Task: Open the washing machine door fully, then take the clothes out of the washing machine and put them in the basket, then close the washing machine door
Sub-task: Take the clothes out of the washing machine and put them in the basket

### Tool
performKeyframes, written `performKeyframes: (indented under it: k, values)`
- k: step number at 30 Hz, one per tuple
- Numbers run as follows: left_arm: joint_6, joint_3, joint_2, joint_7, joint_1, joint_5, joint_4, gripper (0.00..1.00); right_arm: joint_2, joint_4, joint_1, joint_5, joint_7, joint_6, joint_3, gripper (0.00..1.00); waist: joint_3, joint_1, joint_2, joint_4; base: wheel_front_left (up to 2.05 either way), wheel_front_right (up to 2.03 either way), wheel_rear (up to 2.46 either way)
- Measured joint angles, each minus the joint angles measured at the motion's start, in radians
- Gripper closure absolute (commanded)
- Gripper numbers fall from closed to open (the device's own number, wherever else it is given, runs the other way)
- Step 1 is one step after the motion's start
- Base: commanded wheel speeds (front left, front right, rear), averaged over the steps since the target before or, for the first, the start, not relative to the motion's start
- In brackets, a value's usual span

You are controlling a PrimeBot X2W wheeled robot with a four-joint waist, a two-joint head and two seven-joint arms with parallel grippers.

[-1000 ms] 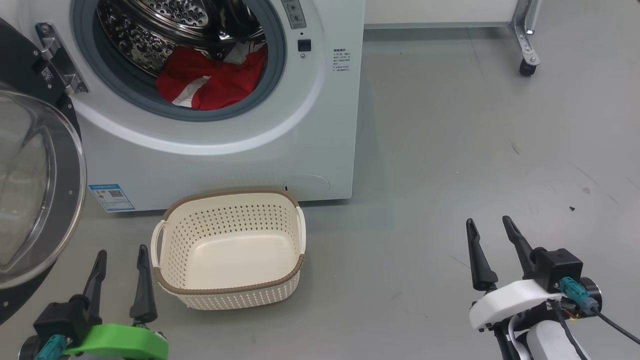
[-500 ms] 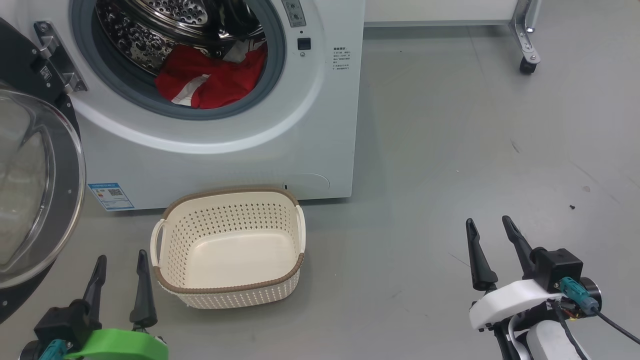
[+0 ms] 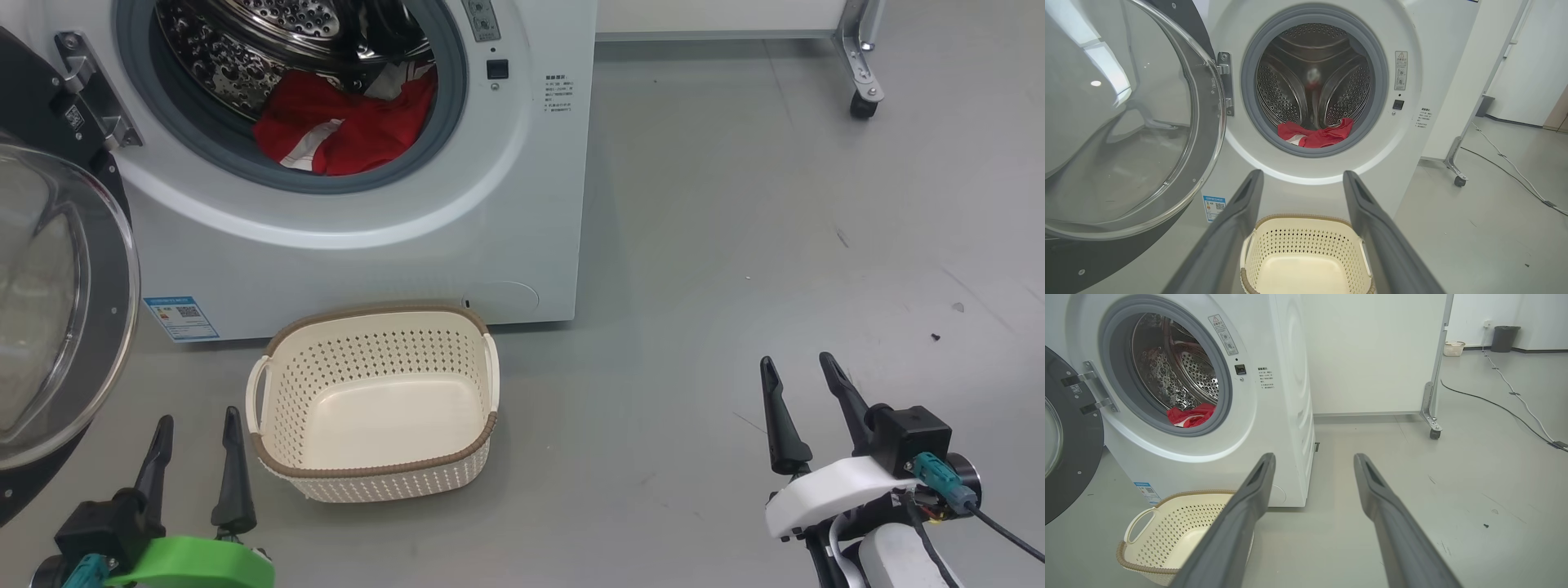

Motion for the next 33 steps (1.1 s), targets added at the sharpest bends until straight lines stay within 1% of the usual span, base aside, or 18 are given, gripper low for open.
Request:
performKeyframes:
  k: [16, 21, 33]
  values:
    - [-0.002, 0.000, -0.003, 0.000, 0.000, 0.005, -0.003, 0.00, 0.006, 0.000, 0.000, -0.001, 0.000, 0.000, -0.003, 0.00, 0.005, 0.0000, 0.0000, 0.003, 0.00, 0.00, 0.00]
    - [-0.018, -0.015, -0.004, 0.000, 0.000, 0.002, -0.002, 0.00, 0.008, 0.001, 0.000, -0.001, 0.000, 0.000, -0.003, 0.00, 0.006, 0.0000, 0.0000, 0.003, 0.04, -0.04, 0.00]
    - [-0.027, -0.018, -0.009, 0.000, 0.000, -0.005, -0.007, 0.00, 0.011, 0.002, 0.000, -0.002, 0.000, 0.000, -0.004, 0.00, 0.006, 0.0000, 0.0000, 0.004, 0.28, -0.28, 0.00]
